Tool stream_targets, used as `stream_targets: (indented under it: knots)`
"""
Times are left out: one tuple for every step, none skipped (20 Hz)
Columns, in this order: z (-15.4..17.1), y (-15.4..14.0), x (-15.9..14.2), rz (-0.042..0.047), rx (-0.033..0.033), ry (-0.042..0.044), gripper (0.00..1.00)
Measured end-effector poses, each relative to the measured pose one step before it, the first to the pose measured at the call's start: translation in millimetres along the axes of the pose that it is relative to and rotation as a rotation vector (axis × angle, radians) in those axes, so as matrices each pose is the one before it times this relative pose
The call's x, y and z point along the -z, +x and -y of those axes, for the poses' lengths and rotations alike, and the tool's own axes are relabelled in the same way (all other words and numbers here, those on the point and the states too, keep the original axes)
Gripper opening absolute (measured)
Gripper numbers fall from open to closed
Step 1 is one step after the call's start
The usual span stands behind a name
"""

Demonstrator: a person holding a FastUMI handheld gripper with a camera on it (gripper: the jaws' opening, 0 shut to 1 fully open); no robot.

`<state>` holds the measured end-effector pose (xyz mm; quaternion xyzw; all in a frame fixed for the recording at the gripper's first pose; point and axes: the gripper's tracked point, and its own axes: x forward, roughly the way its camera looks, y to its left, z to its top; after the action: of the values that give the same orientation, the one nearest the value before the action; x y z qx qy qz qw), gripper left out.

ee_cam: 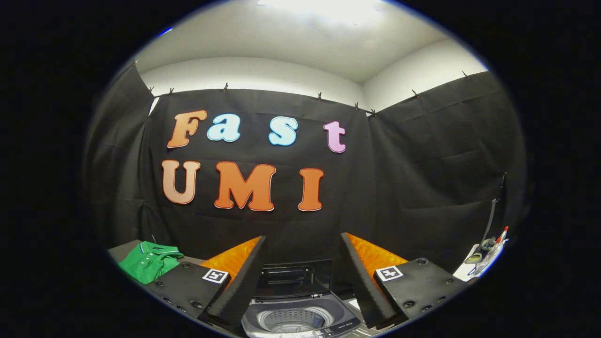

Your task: Put the clothes into the washing machine and then close the washing machine lid.

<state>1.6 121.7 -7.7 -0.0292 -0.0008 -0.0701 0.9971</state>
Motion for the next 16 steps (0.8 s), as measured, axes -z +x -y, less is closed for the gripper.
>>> stream_targets:
  knots:
    - [-7.3,-2.41,0.2,-0.00255,-0.00932,-0.00188,0.98]
    - [-4.68,-2.24,-1.17,-0.00016,-0.00509,-0.00022,0.98]
    - [-3.34,-1.53,1.8,-0.00586,0.00123,0.0007,0.98]
    - [-2.3,-0.63,1.64,-0.00856,0.00516,0.00178,0.98]
    - [-2.68,-1.32,0.5,-0.00099,0.00049,0.00263,0.98]
    - [-4.78,-0.94,-1.99,0.0006,-0.00047,0.00121,0.98]
    - [-2.33,-1.71,0.19,-0.00005,0.00301,-0.00222,0.98]
    - [-1.88,-2.29,-0.26,0.00132,0.00168,-0.0047,0.98]
    - [-1.91,-2.11,-0.41,0.00056,0.00165,-0.00227,0.98]
    - [-1.76,-2.4,-0.96,0.00032,-0.00265,-0.00111,0.98]
    - [-1.97,-0.85,0.52,-0.0005,-0.00211,-0.00033,0.98]
    - [-1.43,-0.73,0.04,-0.00053,-0.0035,0.00009,0.98]
    - [-1.81,-0.71,-0.04,-0.00184,-0.00169,0.00244,0.98]
    - [-2.73,-1.17,-0.01,-0.00129,-0.00486,0.00368,0.98]
    - [-3.61,-0.07,-1.89,0.0019,-0.00607,0.00659,0.98]
    - [-5.38,0.37,-4.12,0.00631,-0.01045,0.00678,0.98]
